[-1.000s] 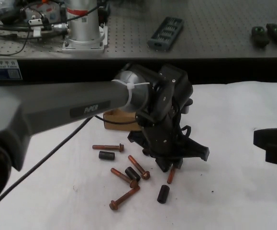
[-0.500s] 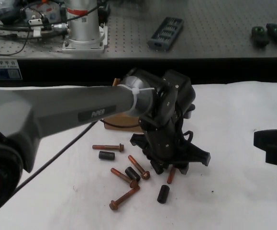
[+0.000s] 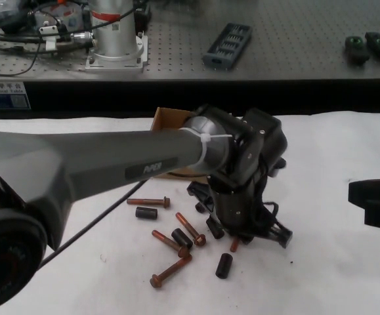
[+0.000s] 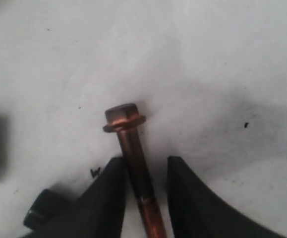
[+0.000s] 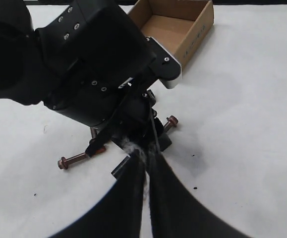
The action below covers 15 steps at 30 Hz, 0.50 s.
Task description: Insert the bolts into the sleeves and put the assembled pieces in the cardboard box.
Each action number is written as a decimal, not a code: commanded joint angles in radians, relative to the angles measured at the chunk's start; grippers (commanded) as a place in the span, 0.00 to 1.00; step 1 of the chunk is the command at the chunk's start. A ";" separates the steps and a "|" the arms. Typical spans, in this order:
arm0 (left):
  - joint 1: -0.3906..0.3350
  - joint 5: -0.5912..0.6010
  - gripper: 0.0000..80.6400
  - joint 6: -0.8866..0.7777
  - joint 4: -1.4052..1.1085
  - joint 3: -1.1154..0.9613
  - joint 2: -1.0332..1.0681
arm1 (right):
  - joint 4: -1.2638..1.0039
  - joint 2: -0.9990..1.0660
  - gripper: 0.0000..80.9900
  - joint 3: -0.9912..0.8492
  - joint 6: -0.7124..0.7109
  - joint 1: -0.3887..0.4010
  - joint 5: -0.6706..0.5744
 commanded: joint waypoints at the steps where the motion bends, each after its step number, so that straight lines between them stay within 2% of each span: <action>1: -0.002 -0.049 0.17 0.046 0.043 -0.007 0.016 | 0.007 -0.007 0.06 -0.009 -0.010 -0.005 0.001; 4: -0.002 -0.049 0.03 0.046 0.048 -0.007 0.016 | 0.007 -0.007 0.06 -0.009 -0.010 -0.005 0.001; 5: -0.002 -0.047 0.01 0.046 0.053 -0.007 0.016 | 0.007 -0.007 0.06 -0.009 -0.010 -0.005 0.001; 15: 0.000 -0.036 0.01 0.050 0.217 -0.007 0.016 | 0.013 -0.007 0.06 -0.009 -0.010 -0.005 0.001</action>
